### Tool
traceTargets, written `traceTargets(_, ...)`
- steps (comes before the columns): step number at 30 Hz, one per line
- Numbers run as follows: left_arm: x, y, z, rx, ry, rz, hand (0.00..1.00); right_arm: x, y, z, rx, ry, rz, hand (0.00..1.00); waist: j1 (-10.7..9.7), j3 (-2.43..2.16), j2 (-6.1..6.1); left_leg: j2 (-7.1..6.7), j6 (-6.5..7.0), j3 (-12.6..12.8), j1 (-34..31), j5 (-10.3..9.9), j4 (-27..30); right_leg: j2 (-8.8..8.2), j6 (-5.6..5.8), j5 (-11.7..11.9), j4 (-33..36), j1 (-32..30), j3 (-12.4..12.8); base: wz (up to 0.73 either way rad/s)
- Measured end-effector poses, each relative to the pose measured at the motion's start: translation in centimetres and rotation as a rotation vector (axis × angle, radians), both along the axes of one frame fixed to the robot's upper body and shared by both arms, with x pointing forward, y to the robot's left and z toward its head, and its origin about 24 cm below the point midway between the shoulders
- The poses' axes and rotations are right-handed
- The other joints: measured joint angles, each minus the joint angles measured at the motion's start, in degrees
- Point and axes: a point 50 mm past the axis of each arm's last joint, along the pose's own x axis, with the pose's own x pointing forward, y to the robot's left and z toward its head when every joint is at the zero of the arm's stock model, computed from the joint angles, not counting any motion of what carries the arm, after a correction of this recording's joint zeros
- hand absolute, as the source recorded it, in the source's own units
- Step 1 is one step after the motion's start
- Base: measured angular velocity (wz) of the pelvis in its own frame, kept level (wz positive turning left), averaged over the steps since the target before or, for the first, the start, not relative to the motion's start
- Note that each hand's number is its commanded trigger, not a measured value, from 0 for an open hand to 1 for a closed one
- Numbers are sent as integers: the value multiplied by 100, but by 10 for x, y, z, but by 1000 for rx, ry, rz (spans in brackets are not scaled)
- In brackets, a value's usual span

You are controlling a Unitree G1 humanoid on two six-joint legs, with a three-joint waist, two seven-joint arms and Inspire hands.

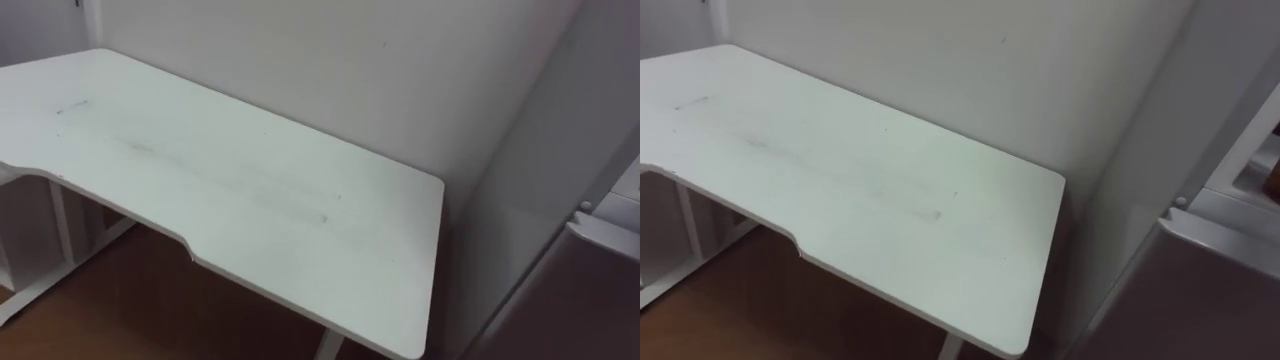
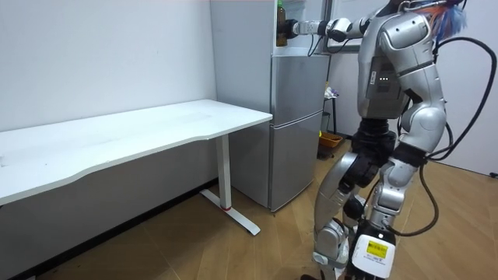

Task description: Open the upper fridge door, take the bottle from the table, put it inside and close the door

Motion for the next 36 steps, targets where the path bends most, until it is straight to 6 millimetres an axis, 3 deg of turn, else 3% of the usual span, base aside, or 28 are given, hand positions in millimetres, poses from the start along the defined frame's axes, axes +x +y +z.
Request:
traceTargets(4, -1, 0, 0, -5, 5, 1, 0, 1, 1, -1, 3, 10, 23, 0, -72, -2, 19, -17, 0, -1, 130, -2, -65, 7, 11, 9, -86, 136, 5, 0)
traceTargets(6, -1, 0, 0, -7, 5, 1, 0, 2, 2, 0, 0, 5, 43, 0, -81, 20, 48, -12, -5, 12, 193, -5, -89, 7, 11, 9, -88, 177, 11, -3)
traceTargets(9, -1, -2, -1, -17, 5, 2, 0, 3, 4, 2, -5, -3, 68, 0, -79, -8, 143, -1, -5, 77, 292, -5, -143, 0, 11, 9, -75, 218, 75, -11)
traceTargets(11, -1, -4, -2, -23, 4, 4, 0, 4, 6, 4, -12, -12, 94, 0, -80, -52, 230, -1, -3, 111, 349, -3, -174, -11, 11, 9, -56, 238, 106, -9)
traceTargets(13, -2, -5, -3, -25, 4, 5, 0, 5, 8, 6, -18, -18, 113, 0, -91, -36, 295, -2, -5, 116, 425, -1, -205, -18, 13, 8, -59, 300, 99, -3)
traceTargets(16, -5, -6, -3, -36, 4, 24, 0, 6, 10, 8, -19, -24, 137, 0, -135, -52, 369, -23, -5, 115, 512, 0, -242, -35, 22, -11, -70, 375, 94, 0)
traceTargets(19, -11, -7, -3, -46, 18, 31, 0, 7, 11, 7, -15, -16, 156, 0, -178, -57, 376, -30, -12, 119, 604, 6, -279, -36, 27, -29, -82, 418, 104, 0)
traceTargets(23, -14, -8, -4, -77, 32, 27, 0, 7, 11, 6, -6, -3, 165, 0, -285, -111, 332, -38, -23, 112, 608, 24, -331, -33, 25, -39, -115, 451, 85, 2)
traceTargets(28, -19, -10, -6, -100, 52, 32, 0, 7, 12, 5, -7, 11, 178, 0, -422, -127, 320, -59, -25, 104, 715, 33, -421, -40, 38, -47, -161, 507, 80, 1)
traceTargets(29, -18, -10, -7, -104, 50, 31, 0, 7, 12, 6, -23, 17, 179, 13, -445, -133, 324, -60, -27, 103, 706, 35, -423, -40, 38, -47, -158, 522, 80, 0)
traceTargets(30, -18, -10, -7, -105, 48, 30, 0, 7, 12, 6, -29, 19, 179, 97, -451, -137, 326, -61, -27, 102, 702, 35, -423, -40, 38, -47, -158, 520, 79, 0)
traceTargets(36, -18, -14, -9, -134, 52, 34, 0, 8, 13, 8, -41, 17, 185, 100, -448, -153, 389, -81, -23, 95, 722, 42, -464, -54, 39, -47, -148, 519, 91, 0)
